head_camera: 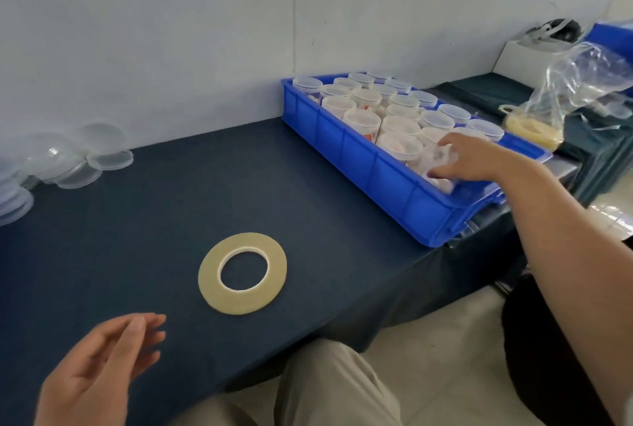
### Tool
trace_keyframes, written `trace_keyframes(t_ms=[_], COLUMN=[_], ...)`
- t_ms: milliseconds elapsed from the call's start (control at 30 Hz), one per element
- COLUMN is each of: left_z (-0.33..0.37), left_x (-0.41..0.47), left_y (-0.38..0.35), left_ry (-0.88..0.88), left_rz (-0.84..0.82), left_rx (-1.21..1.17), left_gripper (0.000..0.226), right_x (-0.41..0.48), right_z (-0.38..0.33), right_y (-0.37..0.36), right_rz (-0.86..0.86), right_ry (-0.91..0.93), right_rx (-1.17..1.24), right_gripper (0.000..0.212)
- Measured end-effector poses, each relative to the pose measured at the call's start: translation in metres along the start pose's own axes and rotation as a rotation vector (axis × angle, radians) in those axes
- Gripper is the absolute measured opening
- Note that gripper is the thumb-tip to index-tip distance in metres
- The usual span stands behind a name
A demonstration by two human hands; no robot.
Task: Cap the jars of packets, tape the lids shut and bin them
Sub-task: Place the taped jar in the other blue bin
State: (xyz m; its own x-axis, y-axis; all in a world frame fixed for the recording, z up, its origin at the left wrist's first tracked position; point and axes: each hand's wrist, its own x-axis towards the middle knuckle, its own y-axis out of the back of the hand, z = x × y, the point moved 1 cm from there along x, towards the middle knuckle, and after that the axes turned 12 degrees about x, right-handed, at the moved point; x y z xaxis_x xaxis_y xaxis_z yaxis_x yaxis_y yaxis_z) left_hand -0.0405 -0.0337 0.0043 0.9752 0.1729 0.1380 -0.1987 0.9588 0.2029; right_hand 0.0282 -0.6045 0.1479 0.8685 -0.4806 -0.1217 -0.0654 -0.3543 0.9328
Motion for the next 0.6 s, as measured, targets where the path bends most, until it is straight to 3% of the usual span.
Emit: trace_keyframes(t_ms=[133, 433, 600], left_z=[0.000, -0.003, -0.004], left_x=[-0.003, -0.006, -0.008], left_y=[-0.005, -0.008, -0.005], left_ry=[0.007, 0.008, 0.012], left_rz=[0.001, -0.016, -0.011], left_rx=[0.011, 0.065, 0.088], left_gripper=[0.021, 0.029, 0.030], right_x=[0.001, 0.017, 0.021], right_z=[0.014, 0.013, 0.019], right_y=[-0.007, -0.021, -0.019], right_rz=[-0.021, 0.115, 0.103], right_ry=[-0.010, -0.029, -0.048], right_rx=[-0.121, -0.061, -0.227], right_gripper=[0.112, 0.105, 0.106])
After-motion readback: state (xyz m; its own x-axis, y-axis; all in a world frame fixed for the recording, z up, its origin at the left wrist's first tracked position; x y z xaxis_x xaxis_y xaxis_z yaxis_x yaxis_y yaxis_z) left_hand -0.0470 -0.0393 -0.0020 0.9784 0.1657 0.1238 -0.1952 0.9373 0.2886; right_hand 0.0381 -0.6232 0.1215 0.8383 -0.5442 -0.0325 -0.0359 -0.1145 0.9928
